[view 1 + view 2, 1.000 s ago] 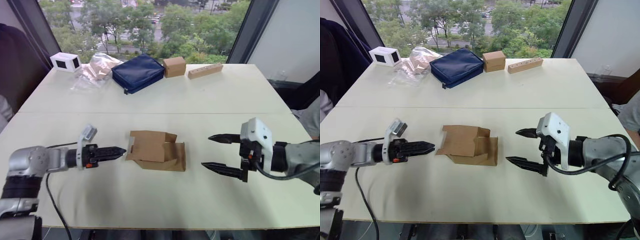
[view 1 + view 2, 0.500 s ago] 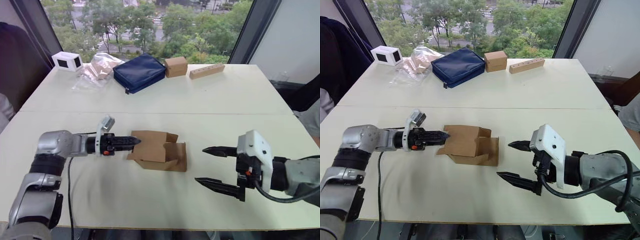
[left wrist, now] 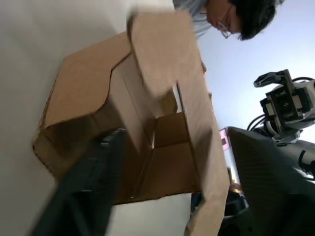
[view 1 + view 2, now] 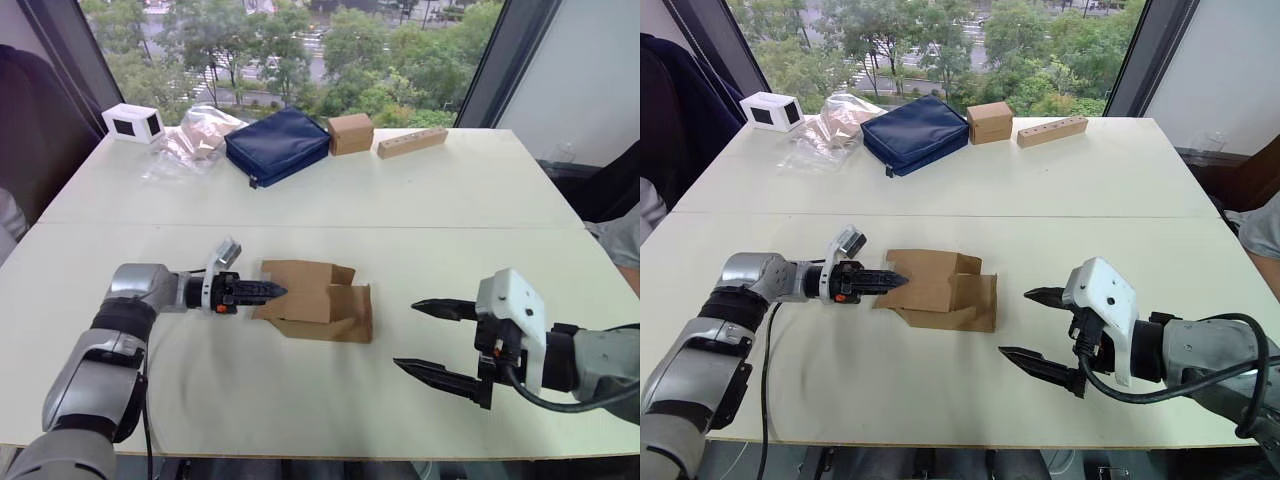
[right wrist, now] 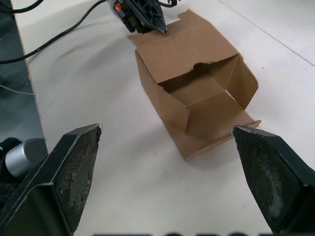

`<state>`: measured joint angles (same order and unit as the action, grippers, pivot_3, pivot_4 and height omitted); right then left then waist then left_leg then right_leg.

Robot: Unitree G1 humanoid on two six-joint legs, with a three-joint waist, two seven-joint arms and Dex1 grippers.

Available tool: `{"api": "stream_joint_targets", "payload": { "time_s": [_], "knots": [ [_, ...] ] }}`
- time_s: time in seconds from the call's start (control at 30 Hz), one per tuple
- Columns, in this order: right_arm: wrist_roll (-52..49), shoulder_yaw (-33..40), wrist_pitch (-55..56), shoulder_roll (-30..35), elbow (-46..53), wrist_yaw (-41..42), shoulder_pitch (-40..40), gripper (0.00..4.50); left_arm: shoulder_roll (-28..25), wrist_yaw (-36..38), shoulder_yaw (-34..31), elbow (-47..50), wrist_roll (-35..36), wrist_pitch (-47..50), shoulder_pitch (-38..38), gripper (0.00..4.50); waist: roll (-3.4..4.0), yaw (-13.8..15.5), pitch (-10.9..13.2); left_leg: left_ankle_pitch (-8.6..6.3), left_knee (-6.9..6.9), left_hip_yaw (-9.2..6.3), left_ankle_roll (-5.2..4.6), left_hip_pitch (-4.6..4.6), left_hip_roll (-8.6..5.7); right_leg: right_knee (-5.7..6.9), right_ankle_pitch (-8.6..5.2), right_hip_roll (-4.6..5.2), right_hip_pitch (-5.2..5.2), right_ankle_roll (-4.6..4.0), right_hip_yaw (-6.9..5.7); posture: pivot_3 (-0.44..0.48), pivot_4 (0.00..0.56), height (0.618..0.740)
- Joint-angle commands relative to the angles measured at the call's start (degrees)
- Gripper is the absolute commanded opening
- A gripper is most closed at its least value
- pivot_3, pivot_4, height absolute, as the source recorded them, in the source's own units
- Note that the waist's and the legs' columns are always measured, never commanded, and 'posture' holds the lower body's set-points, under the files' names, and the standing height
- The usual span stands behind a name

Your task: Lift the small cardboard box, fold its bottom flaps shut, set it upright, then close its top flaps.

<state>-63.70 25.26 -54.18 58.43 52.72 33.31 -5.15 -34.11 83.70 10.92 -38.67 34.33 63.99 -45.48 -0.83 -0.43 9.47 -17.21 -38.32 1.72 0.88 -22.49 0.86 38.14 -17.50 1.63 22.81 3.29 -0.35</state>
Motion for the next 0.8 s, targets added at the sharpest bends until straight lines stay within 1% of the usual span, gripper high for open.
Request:
{"api": "stream_joint_targets", "payload": {
  "time_s": [0.03, 0.13, 0.17, 0.37, 0.47, 0.5, 0.57, 0.8],
  "knots": [
    [0.5, 0.1, 1.8, 0.4, 1.7, -0.3, -0.4, 4.5, 0.8, 1.4, -1.5, 1.2, 0.4, 0.4, -1.4, 1.53, 0.0, 0.0, 0.0, 0.0, 0.0, 0.0, 0.0, 0.0, 0.0, 0.0, 0.0, 0.0, 0.0, 0.0, 0.0, 0.0, 0.15, 0.74],
    [0.8, -0.6, 2.2, 0.5, 1.6, -0.5, -0.4, 4.5, 1.2, 2.0, -1.4, 1.6, 0.1, 0.7, -1.4, 0.27, 0.0, -0.1, 0.0, 0.0, 0.0, 0.0, 0.0, 0.0, 0.0, 0.01, 0.0, 0.0, 0.0, 0.0, 0.0, 0.0, 0.15, 0.74],
    [0.9, -0.7, 2.3, 0.6, 1.5, -0.6, -0.4, 4.5, 1.3, 1.9, -1.4, 1.6, -0.1, 0.6, -1.5, 0.08, 0.0, -0.1, 0.0, 0.0, 0.0, 0.0, 0.0, 0.01, 0.0, 0.01, 0.0, -0.01, 0.0, 0.0, 0.0, 0.0, 0.15, 0.74],
    [1.8, -1.2, 3.0, 0.8, 1.1, -0.4, -0.9, 4.5, 1.7, 1.8, -2.4, 2.5, 0.4, 0.9, -1.3, 0.08, 0.0, -0.1, 0.0, 0.0, 0.0, 0.0, 0.0, 0.01, 0.0, 0.01, 0.0, -0.01, 0.0, 0.0, 0.0, 0.0, 0.15, 0.74],
    [2.3, -1.5, 3.3, 0.7, 0.8, -0.2, -1.1, 4.5, 1.6, 1.6, -2.9, 3.5, 0.8, 1.5, -1.1, 0.81, 0.0, -0.1, 0.0, 0.0, -0.01, 0.0, 0.0, 0.0, 0.0, 0.02, 0.0, -0.01, 0.0, 0.0, 0.0, 0.0, 0.15, 0.74],
    [2.5, -1.5, 3.4, 0.7, 0.7, -0.1, -1.2, 4.5, 1.8, 0.9, -3.3, 3.7, 0.9, 1.7, -1.1, 1.14, 0.0, -0.1, 0.0, 0.0, -0.01, -0.01, 0.0, 0.0, 0.0, 0.02, 0.0, -0.02, 0.0, 0.0, 0.0, 0.0, 0.15, 0.74],
    [2.8, -1.8, 3.5, 0.6, 0.5, 0.1, -1.1, 4.5, 1.9, 0.7, -3.5, 4.5, 1.1, 2.1, -1.1, 1.96, 0.0, -0.1, 0.0, 0.0, -0.01, 0.0, 0.0, 0.01, 0.0, 0.01, 0.0, -0.01, 0.0, 0.0, 0.0, 0.0, 0.15, 0.74],
    [3.7, -2.9, 3.8, 0.3, -0.2, 0.1, -0.4, 4.5, 2.4, 1.3, -2.5, 6.6, 0.8, 3.3, -1.5, 1.96, -0.01, -0.1, 0.0, 0.0, -0.01, -0.01, 0.0, 0.01, 0.0, 0.02, 0.0, -0.02, 0.0, 0.0, 0.0, 0.0, 0.15, 0.74]
  ]
}}
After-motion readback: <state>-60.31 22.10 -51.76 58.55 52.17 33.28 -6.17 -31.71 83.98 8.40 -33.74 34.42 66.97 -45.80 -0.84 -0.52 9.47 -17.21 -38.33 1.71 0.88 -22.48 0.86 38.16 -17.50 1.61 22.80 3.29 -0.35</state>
